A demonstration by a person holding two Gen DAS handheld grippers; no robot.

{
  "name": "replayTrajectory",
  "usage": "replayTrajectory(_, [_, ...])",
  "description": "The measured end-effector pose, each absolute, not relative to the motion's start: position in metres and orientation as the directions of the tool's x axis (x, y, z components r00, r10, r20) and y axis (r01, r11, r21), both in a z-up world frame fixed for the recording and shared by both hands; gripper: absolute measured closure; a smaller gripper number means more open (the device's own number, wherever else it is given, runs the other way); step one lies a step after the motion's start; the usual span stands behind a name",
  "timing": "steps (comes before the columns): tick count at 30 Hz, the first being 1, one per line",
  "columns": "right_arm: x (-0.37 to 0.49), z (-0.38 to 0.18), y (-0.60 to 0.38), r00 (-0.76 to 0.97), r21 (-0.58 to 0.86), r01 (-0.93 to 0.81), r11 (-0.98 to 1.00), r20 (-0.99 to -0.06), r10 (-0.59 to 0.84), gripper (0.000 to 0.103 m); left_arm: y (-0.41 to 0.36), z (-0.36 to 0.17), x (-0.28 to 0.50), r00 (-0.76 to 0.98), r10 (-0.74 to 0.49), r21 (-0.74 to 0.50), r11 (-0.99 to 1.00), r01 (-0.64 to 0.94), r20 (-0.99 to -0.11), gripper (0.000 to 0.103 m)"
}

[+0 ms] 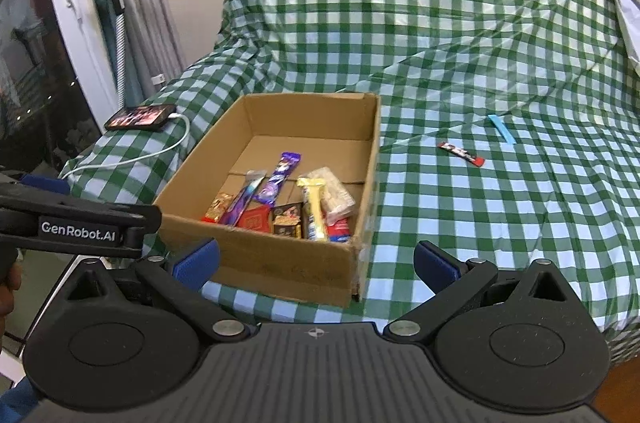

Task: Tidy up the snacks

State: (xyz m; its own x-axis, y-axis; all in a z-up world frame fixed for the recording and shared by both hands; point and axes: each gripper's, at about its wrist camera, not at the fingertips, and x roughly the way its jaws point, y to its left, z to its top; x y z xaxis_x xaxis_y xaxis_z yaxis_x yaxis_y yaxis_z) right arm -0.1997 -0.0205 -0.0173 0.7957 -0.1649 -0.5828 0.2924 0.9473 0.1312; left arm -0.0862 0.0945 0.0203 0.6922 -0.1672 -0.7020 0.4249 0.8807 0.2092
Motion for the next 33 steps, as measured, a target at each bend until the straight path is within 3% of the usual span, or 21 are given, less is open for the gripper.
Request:
replayTrajectory(11, [-0.222,-0.033,-0.100,0.746,0.153,0.497,0.854,-0.578,-0.331,0.001,0.004,0.019,-0.068,0.600,-0.257,0.161,0.817,0.553,-0.758,0.000])
replayTrajectory(21, [-0.219,-0.053,-0.212,0.676,0.095,0.620,0.779,-0.569,-0.468,0.001,-0.150,0.013,0.005,0.510,-0.309,0.048,0.819,0.571,-0.803,0.000])
replayTrajectory(26, [-0.193,-0.072,-0.292,0.674,0.065,0.626,0.777,-0.545,-0.498,0.001,-0.243,-0.033,0.069,0.418,-0.285,-0.042,0.863,0.503,-0.863,0.000])
replayTrajectory(33, [-0.094,-0.134,-0.408,0.674,0.016,0.590,0.807,-0.560,-0.482,0.001,-0.339,-0.131,0.158,0.303,-0.183,-0.058,0.923,0.380,-0.935,0.000])
